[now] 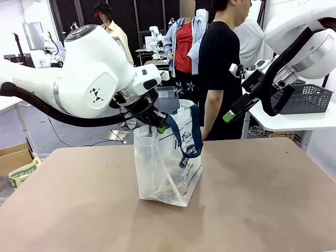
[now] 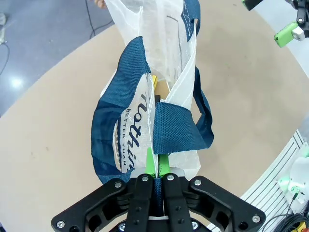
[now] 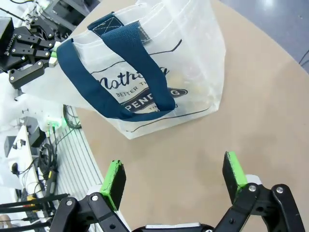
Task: Transfer purchased items from the store into the shopping bag.
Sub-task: Move the Reusable shopping bag to the right side of the table.
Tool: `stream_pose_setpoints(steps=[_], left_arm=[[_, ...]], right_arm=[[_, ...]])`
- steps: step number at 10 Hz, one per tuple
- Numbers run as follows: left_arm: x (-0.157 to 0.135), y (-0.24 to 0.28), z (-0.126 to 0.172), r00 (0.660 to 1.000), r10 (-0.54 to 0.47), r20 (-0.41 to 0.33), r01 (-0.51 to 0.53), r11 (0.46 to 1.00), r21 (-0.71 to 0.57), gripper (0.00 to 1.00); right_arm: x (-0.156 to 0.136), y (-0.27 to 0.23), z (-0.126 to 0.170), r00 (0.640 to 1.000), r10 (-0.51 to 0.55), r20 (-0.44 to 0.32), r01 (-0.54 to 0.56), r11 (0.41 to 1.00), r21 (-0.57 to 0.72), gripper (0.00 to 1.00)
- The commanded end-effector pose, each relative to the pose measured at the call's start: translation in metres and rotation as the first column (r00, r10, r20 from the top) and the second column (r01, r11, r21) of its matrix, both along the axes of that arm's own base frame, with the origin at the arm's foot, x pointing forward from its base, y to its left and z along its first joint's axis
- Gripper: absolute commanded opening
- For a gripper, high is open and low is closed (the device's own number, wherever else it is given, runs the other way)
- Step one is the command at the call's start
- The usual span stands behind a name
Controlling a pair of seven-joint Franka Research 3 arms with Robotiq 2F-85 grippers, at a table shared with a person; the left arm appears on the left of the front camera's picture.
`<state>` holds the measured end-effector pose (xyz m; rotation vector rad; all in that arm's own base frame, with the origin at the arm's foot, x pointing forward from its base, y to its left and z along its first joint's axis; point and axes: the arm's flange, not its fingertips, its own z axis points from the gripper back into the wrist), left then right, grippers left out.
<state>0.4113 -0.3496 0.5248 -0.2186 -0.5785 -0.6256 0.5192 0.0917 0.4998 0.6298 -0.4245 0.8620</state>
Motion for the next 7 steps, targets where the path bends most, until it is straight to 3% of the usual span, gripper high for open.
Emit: stream_pose_setpoints(steps=[1,3,7], left_arm=[[-0.002,0.002,0.002,1.000,0.002,0.003,-0.002,1.000,0.000,0.00],[0.000,0.000,0.000,1.000,0.000,0.000,0.000,1.000,0.000,0.00],[0.013,0.029,0.060,0.991,0.128,0.036,-0.131,0.985,0.112,0.00]], right_arm=[[0.000,0.003,0.003,1.000,-0.014,-0.014,0.014,1.000,0.005,1.00],[0.000,0.003,0.003,1.000,-0.014,-0.014,0.014,1.000,0.005,1.00],[0.000,0.003,0.003,1.000,-0.014,-0.014,0.014,1.000,0.005,1.00]])
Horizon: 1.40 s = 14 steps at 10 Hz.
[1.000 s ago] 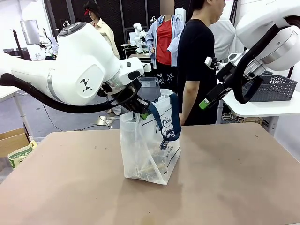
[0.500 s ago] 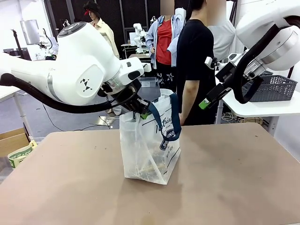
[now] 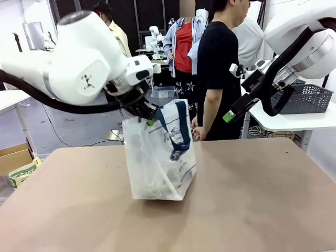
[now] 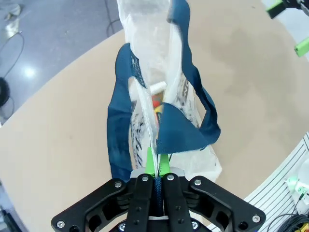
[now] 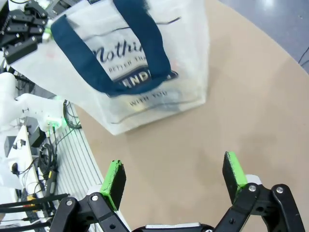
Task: Transfer purchased items from the store into the shopping bag.
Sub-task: Move the Reusable shopping bag to the right side of the table.
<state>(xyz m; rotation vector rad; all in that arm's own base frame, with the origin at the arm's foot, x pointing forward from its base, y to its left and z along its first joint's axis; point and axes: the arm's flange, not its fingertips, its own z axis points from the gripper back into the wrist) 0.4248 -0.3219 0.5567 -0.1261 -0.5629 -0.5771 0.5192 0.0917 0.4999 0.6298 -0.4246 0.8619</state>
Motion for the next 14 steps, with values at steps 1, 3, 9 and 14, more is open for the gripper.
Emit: stream_pose_setpoints(steps=[1,3,9,14], left_arm=[[0.003,0.012,0.047,0.996,0.089,0.022,-0.090,0.994,0.067,0.00],[0.017,0.029,0.072,0.989,0.145,-0.015,-0.141,0.978,0.154,0.00],[0.058,0.127,0.089,0.919,0.388,-0.063,-0.368,0.905,0.213,0.00],[0.055,0.216,0.081,0.870,0.489,0.059,-0.492,0.857,0.155,0.00]], right_arm=[[0.000,0.003,0.003,1.000,-0.014,-0.014,0.014,1.000,0.005,1.00],[0.000,0.003,0.003,1.000,-0.014,-0.014,0.014,1.000,0.005,1.00],[0.000,0.003,0.003,1.000,-0.014,-0.014,0.014,1.000,0.005,1.00],[0.000,0.003,0.003,1.000,-0.014,-0.014,0.014,1.000,0.005,1.00]])
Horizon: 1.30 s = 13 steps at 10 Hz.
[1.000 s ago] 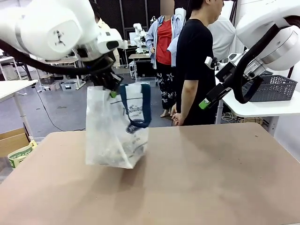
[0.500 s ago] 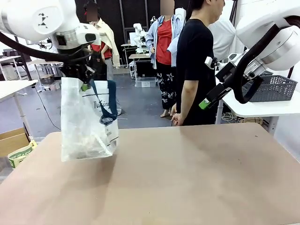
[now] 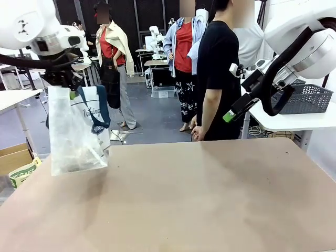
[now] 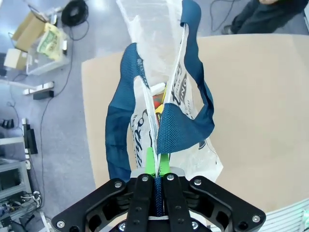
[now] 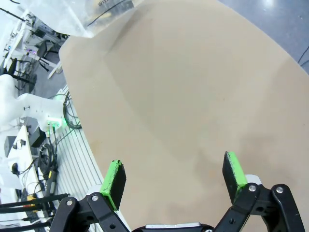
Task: Transfer purchased items from the store into the shopping bag.
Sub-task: Move the Reusable shopping bag to the right side of the table.
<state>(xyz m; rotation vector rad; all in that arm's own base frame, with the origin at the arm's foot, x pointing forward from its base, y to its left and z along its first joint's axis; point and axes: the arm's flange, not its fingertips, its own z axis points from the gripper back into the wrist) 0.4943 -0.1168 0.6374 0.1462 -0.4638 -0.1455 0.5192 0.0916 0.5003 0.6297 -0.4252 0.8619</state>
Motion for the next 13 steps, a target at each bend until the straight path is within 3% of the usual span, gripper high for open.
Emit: stream_pose_setpoints(steps=[1,8,13], left_arm=[[-0.020,0.024,0.000,0.995,0.018,0.098,-0.020,1.000,0.019,0.00],[-0.047,0.101,-0.038,0.977,-0.052,0.208,0.041,0.998,0.056,0.00],[-0.063,0.106,-0.093,0.978,-0.074,0.197,0.069,0.997,0.034,0.00]], right_arm=[[0.000,0.003,0.002,1.000,-0.014,-0.014,0.014,1.000,0.004,1.00],[0.000,0.003,0.002,1.000,-0.014,-0.014,0.014,1.000,0.004,1.00],[0.000,0.003,0.002,1.000,-0.014,-0.014,0.014,1.000,0.004,1.00]])
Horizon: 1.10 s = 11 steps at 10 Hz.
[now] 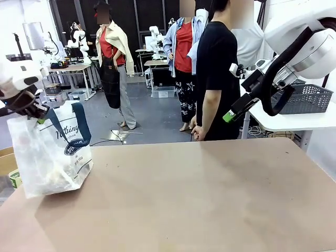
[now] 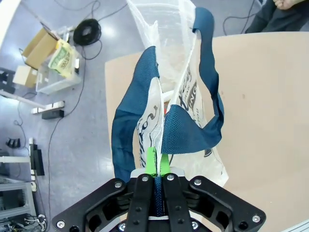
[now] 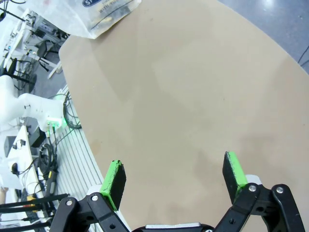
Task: Transfer purchased items from the store into the shopping bag.
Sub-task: Move the Reusable shopping bag to the right side of the table.
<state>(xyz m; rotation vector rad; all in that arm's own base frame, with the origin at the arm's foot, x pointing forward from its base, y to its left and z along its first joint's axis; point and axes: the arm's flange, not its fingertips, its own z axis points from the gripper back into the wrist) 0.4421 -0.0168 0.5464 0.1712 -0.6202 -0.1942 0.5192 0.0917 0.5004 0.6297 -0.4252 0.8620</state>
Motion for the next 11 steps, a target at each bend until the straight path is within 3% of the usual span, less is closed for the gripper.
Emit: stream_pose_setpoints(steps=[1,3,4,11], left_arm=[[-0.020,0.008,-0.013,0.998,-0.033,0.049,0.032,0.999,0.019,0.00],[-0.034,0.005,-0.024,0.995,-0.094,0.044,0.094,0.996,0.000,0.00],[-0.015,0.001,-0.017,1.000,-0.018,0.011,0.018,1.000,-0.001,0.00],[-0.015,0.007,-0.013,0.999,-0.035,0.021,0.034,0.999,0.020,0.00]], right_arm=[[0.000,0.003,0.002,1.000,-0.014,-0.014,0.014,1.000,0.004,1.00],[0.000,0.003,0.002,1.000,-0.014,-0.014,0.014,1.000,0.004,1.00],[0.000,0.003,0.002,1.000,-0.014,-0.014,0.014,1.000,0.004,1.00],[0.000,0.003,0.002,1.000,-0.014,-0.014,0.014,1.000,0.004,1.00]])
